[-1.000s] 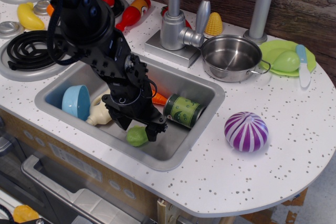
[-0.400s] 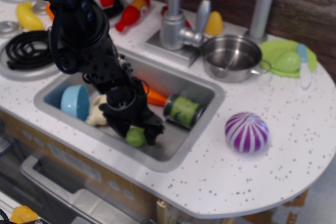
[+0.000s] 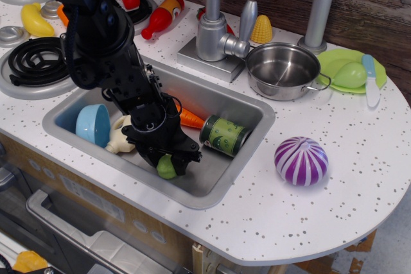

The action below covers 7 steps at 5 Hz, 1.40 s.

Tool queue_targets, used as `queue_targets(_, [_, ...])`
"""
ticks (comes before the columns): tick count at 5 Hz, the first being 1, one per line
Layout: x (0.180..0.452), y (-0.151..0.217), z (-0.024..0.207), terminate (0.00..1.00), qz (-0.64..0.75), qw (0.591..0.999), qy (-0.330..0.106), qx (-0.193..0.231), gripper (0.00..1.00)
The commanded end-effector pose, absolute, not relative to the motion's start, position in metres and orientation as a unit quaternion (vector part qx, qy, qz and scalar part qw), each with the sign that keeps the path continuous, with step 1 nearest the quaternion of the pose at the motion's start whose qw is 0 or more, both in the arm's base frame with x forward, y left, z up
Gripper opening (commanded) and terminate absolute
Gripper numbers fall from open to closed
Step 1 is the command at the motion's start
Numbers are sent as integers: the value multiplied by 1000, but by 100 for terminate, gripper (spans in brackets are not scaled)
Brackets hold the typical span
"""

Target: Put broccoli in pot or pan

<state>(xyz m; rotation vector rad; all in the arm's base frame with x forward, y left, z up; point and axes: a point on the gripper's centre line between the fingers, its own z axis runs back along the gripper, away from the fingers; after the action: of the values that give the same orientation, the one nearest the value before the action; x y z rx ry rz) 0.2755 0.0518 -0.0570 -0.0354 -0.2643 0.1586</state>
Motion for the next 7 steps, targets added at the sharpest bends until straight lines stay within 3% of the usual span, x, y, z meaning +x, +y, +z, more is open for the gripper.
queue_targets(1, [282, 50, -35, 0, 81, 989, -126, 10, 0])
queue_targets(2, [284, 41, -8, 0, 87, 988, -122, 37, 0])
queue_targets(4, [328, 5, 67, 0, 88, 985, -135, 54, 0])
queue_targets(5, [364, -10, 90, 0, 69, 985, -153, 48, 0])
queue_targets(7, [420, -31, 104, 0, 46, 984, -172, 22, 0])
